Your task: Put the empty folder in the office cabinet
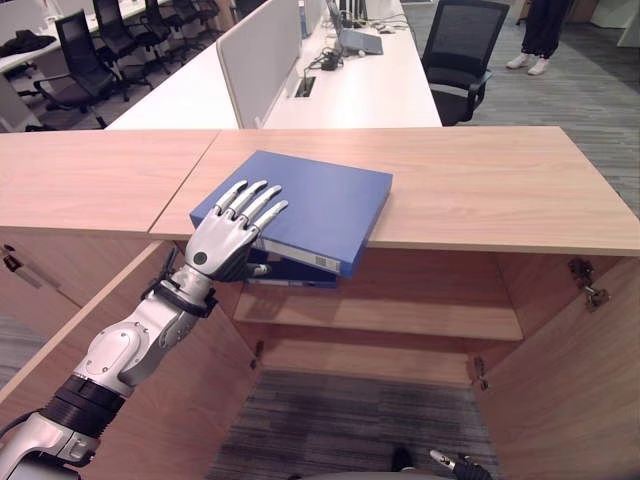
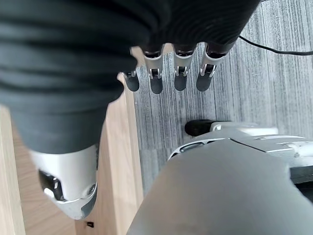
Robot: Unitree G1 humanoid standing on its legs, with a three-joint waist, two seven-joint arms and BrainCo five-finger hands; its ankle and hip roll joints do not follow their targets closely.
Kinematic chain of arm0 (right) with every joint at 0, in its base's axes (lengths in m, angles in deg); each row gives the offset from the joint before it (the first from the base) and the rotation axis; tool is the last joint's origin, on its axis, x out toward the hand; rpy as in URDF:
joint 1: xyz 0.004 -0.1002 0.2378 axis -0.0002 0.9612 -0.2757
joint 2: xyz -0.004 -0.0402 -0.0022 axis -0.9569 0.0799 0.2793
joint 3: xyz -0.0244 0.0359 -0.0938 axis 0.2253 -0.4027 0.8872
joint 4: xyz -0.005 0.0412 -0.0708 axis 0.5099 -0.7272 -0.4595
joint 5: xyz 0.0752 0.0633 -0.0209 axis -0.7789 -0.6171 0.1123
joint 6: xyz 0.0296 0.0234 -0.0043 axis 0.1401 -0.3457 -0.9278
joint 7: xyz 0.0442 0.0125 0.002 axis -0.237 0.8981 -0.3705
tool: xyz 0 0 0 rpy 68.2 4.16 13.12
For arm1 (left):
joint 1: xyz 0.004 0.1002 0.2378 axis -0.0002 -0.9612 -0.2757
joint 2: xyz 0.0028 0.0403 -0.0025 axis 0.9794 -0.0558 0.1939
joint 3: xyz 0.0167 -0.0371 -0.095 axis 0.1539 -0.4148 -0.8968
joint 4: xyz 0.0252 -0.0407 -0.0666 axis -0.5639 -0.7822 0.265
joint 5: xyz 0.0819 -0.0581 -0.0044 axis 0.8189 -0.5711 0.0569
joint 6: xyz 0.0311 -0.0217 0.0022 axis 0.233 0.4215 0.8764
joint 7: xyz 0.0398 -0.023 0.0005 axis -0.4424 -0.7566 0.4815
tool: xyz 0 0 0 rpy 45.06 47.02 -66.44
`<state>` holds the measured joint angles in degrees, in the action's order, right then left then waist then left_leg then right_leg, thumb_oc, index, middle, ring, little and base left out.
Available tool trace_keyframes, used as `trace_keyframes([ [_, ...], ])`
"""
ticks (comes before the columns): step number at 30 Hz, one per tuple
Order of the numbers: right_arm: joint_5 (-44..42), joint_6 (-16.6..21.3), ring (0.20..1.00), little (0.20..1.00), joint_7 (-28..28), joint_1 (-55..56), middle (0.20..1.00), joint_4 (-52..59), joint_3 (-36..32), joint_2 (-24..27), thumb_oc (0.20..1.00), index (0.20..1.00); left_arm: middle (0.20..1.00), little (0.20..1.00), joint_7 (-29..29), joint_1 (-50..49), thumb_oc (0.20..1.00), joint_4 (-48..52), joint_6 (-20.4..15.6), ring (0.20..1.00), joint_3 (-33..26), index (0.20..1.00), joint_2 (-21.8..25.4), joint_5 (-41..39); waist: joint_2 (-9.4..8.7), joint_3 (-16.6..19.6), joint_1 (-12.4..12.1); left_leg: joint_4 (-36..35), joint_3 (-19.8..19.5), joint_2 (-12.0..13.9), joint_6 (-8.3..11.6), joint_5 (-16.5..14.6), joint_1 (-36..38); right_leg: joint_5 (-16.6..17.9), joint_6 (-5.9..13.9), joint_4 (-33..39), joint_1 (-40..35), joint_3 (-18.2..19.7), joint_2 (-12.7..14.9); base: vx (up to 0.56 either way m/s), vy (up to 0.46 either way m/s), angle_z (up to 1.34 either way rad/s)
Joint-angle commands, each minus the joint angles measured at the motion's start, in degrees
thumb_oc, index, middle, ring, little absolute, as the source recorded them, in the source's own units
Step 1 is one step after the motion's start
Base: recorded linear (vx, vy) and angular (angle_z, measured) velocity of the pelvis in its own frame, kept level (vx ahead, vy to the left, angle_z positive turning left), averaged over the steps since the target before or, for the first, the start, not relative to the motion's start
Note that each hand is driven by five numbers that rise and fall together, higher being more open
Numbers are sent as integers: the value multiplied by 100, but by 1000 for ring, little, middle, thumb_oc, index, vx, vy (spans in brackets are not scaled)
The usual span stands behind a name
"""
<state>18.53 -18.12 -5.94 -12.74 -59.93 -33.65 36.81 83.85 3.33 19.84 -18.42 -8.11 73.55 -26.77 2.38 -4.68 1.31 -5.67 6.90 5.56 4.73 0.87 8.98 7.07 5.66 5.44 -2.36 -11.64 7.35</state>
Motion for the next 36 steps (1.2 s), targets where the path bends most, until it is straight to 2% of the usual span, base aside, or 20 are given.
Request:
trace_keyframes([
  [1,61,134,1000,1000,43,-372,1000,-110,114,31,1000,1000,1000,1000,123,992,1000,-212,206,1000,79,1000,1,91,-104,-268,71,75,-43,93,192,-384,216,-810,504,-89,-674,-132,95,0,0,0],
  [14,37,122,1000,1000,81,-394,1000,-96,114,40,1000,1000,1000,1000,-31,1364,1000,-798,280,1000,610,1000,-356,148,-135,-268,160,73,6,123,188,-396,256,-831,491,-93,-686,-95,57,1,0,0],
  [36,61,60,1000,1000,59,-408,1000,-162,162,60,1000,1000,1000,1000,-163,1742,1000,-1315,395,1000,1071,1000,-554,300,-146,-244,233,67,59,128,193,-400,294,-839,480,-89,-702,-62,33,1,0,-1],
])
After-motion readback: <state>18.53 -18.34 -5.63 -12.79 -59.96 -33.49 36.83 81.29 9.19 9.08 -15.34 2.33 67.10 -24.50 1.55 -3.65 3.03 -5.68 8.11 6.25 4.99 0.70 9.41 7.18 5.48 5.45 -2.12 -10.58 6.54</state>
